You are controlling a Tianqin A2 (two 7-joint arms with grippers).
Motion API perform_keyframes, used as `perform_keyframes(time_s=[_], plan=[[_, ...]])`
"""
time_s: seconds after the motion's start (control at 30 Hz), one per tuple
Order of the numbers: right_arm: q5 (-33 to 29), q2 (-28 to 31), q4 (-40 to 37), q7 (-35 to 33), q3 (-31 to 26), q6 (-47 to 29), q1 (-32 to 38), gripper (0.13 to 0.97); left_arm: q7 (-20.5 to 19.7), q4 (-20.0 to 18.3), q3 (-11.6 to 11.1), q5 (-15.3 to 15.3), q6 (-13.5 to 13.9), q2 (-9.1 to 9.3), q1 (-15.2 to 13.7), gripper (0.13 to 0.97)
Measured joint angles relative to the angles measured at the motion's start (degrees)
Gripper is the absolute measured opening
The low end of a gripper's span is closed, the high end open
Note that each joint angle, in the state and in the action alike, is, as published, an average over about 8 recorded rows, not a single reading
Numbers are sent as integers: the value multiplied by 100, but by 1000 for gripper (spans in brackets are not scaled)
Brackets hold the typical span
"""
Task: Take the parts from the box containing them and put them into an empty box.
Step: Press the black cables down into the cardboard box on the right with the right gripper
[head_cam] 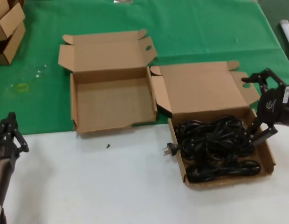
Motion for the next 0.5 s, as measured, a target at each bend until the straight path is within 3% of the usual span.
perform_keyframes(time_s=[0.23,0.5], plan=[[-392,-333,-731,-1359,-424,-1701,1308,965,0,0,0,0,0,0,0,147],[-1192,-962,-1284,-2061,-562,-2847,1924,965,0,0,0,0,0,0,0,142]])
